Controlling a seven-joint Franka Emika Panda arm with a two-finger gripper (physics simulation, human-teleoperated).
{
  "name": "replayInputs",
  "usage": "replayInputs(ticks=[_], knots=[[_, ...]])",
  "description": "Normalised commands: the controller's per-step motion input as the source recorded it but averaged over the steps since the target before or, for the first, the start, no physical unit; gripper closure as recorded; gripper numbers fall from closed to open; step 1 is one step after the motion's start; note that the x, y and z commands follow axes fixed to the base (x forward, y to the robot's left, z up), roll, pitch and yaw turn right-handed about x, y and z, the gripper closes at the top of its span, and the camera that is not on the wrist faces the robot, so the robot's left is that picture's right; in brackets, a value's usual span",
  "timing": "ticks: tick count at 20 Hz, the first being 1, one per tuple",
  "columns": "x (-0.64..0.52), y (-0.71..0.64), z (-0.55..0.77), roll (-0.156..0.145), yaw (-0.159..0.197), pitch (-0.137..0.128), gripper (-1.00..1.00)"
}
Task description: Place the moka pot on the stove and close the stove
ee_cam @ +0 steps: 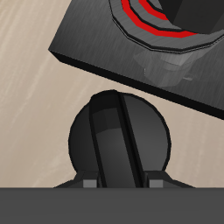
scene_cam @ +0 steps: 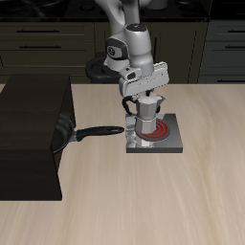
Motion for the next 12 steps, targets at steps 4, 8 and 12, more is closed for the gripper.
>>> replayInputs(ticks=[4,8,12], knots=[[0.09,0.21,0.27,0.03,-0.138,-0.039,1.0],[0.02,0.2,0.26,0.032,-0.135,-0.04,1.0],[0.06,0.24,0.08,0.024,-0.087,-0.014,1.0]])
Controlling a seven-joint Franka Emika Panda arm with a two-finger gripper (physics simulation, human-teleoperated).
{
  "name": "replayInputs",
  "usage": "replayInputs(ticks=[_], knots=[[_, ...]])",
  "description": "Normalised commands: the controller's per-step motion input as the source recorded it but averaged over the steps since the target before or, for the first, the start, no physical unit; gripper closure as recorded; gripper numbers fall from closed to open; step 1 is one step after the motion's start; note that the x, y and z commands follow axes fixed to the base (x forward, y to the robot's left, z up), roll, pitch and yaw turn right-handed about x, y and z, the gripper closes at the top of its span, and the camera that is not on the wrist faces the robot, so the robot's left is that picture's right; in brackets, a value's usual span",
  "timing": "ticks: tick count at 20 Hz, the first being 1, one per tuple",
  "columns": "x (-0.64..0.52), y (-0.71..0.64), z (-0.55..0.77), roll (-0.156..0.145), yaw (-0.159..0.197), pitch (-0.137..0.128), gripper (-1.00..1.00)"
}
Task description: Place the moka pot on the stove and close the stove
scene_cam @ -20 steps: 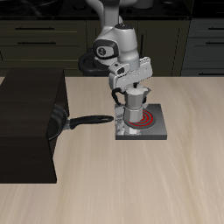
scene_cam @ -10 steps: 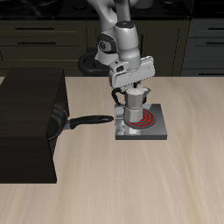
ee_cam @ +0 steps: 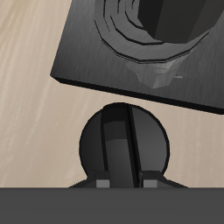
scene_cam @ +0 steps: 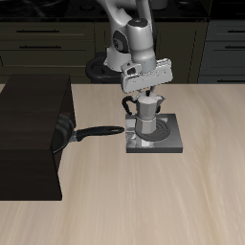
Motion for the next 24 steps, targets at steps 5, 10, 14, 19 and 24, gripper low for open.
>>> replayInputs(ticks=[5,10,14,19,24], knots=[[0.02,0.25,0.22,0.033,-0.162,-0.033,1.0],[0.09,0.12,-0.01,0.013,-0.049,0.001,1.0],[0.05,0.01,-0.03,0.009,-0.023,0.0,1.0],[-0.01,-0.13,0.04,-0.043,0.029,-0.01,1.0],[-0.08,-0.22,0.08,-0.055,0.021,0.0,-1.0]])
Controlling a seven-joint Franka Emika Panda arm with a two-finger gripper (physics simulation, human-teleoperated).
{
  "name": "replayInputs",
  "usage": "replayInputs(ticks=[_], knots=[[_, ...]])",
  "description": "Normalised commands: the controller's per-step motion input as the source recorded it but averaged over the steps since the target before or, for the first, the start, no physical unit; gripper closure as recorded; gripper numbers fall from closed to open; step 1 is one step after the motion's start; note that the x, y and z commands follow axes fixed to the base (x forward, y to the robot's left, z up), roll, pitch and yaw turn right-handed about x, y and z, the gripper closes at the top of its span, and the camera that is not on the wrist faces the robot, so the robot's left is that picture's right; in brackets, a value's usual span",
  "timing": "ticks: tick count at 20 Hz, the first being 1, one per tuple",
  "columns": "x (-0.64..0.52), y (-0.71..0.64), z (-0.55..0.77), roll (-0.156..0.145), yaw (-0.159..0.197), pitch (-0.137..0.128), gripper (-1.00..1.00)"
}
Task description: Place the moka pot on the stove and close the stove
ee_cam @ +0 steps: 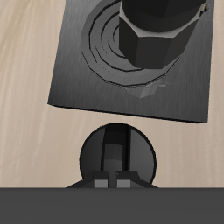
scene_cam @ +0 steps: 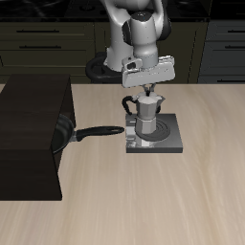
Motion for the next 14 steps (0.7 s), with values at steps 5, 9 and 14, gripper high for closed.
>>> replayInputs(ticks=[5,9,14], knots=[[-0.16,-0.23,0.13,-0.002,-0.004,-0.017,-1.0],[-0.15,-0.28,0.11,-0.019,0.01,-0.007,-1.0],[-0.08,-0.36,0.22,-0.05,0.044,-0.047,-1.0]])
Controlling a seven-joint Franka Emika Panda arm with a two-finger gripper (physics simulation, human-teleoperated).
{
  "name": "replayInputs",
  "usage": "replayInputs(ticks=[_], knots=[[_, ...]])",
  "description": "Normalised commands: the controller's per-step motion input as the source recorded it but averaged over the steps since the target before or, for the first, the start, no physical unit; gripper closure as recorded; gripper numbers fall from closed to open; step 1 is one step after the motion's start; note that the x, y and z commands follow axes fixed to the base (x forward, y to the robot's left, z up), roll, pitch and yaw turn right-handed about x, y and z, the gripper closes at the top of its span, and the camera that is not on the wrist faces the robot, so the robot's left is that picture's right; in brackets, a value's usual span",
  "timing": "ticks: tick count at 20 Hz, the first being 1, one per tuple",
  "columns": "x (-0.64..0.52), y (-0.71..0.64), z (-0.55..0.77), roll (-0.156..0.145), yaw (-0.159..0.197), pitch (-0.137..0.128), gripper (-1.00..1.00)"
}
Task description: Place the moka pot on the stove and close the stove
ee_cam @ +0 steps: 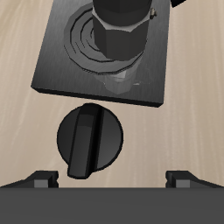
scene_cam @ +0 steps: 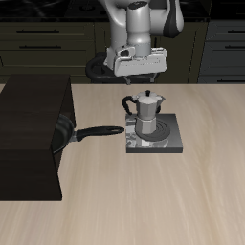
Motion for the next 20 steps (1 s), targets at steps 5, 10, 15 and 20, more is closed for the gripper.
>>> replayInputs(ticks=[5,10,15,20], knots=[[-0.11,-0.41,0.13,-0.055,0.025,-0.023,-1.0],[-0.24,-0.47,0.24,-0.066,-0.005,-0.042,-1.0],[-0.16,-0.45,0.17,-0.039,0.005,-0.035,-1.0],[-0.05,-0.42,0.11,-0.044,0.017,-0.024,-1.0]])
